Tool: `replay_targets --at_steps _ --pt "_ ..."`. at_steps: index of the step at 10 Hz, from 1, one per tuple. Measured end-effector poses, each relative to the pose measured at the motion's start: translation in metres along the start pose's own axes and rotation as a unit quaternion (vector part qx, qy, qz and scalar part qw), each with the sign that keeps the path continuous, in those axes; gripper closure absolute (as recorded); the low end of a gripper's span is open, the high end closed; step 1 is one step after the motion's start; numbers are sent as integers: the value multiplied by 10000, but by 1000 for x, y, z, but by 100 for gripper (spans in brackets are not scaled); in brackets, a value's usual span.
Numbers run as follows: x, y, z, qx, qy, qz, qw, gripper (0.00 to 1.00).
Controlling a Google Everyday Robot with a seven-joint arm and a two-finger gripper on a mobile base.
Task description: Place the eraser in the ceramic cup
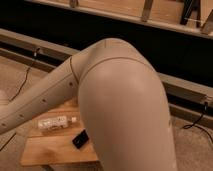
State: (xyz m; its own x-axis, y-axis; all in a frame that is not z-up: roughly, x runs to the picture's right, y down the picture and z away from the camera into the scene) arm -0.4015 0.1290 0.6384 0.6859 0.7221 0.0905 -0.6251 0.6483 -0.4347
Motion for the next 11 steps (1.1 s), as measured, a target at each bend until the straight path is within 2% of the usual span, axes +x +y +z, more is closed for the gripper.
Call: replay_targets --at_steps 3,7,11 --pt "-17 -22 5 389 -62 128 9991 100" --pt "-66 -34 13 835 -188 82 9963 100" --pt "-101 -64 27 1210 -147 136 9925 100"
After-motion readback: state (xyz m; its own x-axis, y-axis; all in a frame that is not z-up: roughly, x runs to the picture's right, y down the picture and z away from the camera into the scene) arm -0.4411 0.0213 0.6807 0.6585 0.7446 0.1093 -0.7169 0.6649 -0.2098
